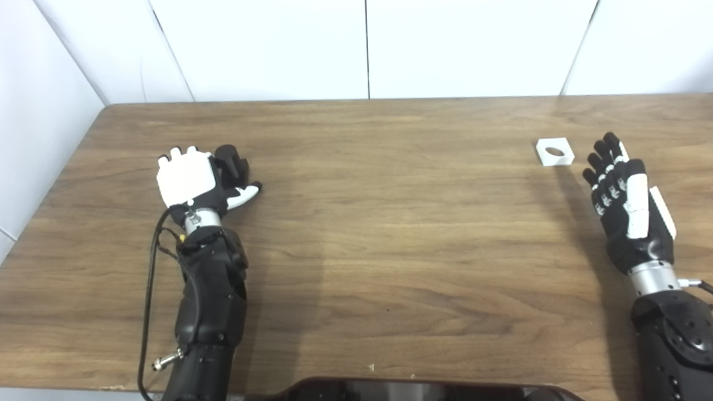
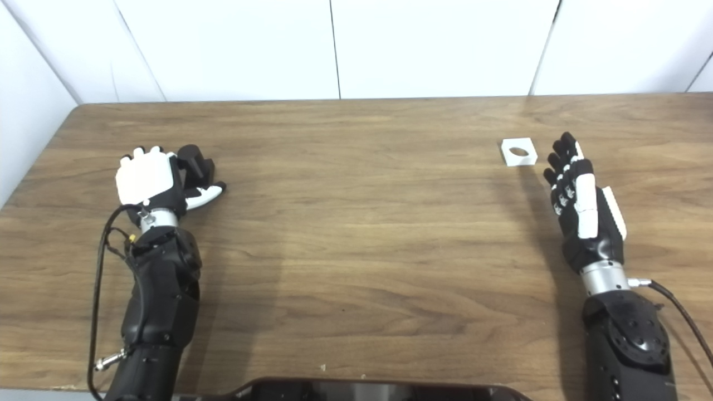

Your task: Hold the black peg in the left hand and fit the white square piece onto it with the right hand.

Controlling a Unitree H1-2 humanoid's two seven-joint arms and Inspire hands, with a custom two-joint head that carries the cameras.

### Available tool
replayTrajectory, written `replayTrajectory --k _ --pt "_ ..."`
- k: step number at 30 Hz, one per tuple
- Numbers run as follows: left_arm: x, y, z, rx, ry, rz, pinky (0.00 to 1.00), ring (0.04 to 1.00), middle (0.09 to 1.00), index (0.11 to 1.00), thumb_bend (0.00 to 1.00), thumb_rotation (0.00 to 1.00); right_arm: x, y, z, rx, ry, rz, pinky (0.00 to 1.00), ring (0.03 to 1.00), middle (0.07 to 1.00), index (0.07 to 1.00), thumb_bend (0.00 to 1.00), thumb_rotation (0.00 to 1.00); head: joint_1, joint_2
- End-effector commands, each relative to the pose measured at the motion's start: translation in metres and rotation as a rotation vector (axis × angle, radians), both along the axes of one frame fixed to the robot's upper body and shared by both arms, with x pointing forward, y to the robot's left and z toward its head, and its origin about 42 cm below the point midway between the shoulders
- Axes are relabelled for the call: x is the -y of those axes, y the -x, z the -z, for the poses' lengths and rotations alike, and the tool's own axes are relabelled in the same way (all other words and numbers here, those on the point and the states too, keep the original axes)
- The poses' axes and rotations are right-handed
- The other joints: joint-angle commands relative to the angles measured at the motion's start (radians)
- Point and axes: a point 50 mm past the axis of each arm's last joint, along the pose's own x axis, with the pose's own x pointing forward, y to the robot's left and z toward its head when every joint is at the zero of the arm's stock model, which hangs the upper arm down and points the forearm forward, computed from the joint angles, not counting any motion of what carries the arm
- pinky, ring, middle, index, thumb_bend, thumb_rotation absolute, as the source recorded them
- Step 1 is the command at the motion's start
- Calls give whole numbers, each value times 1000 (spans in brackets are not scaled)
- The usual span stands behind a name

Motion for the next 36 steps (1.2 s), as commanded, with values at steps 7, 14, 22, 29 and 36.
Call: replayTrajectory --k 7,14,22,29,36 --pt "-4 -7 -11 27 -26 -11 1000 1000 944 668 685 373 0 15 30 -74 -26 2 1000 1000 1000 1000 566 1000 6 3" --pt "-5 -6 -15 41 7 -10 1000 1000 956 652 634 276 1 12 29 -73 -36 6 1000 1000 1000 1000 566 1000 9 5" --pt "-6 -4 -15 57 33 0 1000 1000 958 631 628 176 1 10 27 -73 -40 1 1000 1000 1000 1000 554 1000 8 5" --pt "-7 -2 -16 61 43 5 1000 1000 961 613 624 145 1 11 27 -73 -35 2 1000 1000 1000 1000 550 1000 6 5" --pt "-7 -2 -15 79 64 7 1000 1000 964 572 633 106 2 12 27 -69 -41 3 1000 1000 1000 1000 560 1000 4 6"
